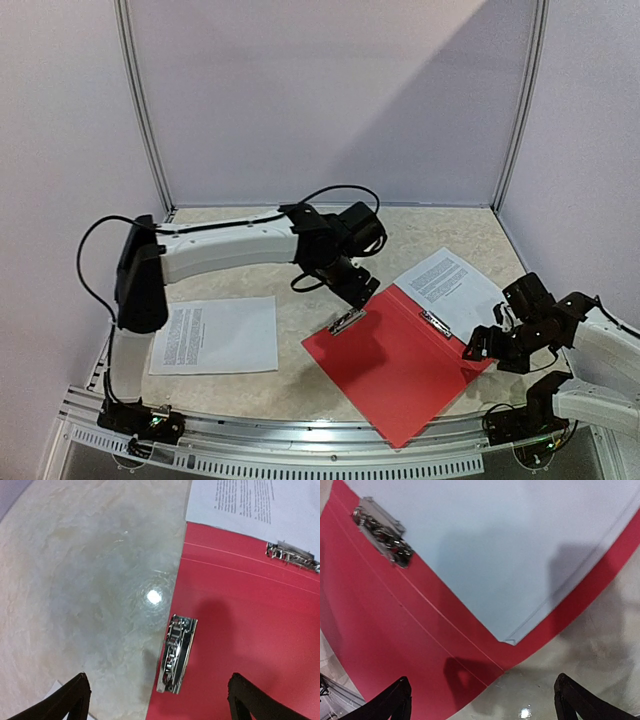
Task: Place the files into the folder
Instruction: Rotate the folder with some files at the center of the board.
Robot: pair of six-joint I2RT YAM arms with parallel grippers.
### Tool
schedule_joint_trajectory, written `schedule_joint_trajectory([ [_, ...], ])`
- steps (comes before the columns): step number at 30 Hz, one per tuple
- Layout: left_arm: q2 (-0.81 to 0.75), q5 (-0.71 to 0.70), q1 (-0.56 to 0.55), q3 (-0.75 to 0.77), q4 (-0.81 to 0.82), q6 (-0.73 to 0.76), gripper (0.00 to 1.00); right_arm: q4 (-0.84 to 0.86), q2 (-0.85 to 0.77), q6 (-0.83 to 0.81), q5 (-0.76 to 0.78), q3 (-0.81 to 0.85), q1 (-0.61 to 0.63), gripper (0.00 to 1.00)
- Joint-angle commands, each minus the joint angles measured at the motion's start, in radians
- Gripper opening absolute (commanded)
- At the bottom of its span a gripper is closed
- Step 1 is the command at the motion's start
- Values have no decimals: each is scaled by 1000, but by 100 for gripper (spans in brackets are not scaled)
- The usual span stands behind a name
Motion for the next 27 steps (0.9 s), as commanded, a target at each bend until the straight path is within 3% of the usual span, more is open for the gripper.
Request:
schedule_joint_trajectory([
  [1,148,25,4,117,-29,151,96,-8,-32,137,51,-81,-5,99],
  [7,180,114,29,61,1,138,96,103,11,153,60,-125,-5,99],
  [11,144,181,39,-60,67,117,95,254,115,35,7,-118,-6,99],
  [22,-9,318,34,-398,228,10,87,422,404,-139,4,55,-6,99],
  [27,-138,371,-23,-555,312,-71,83,474,569,-216,-17,142,-6,98],
])
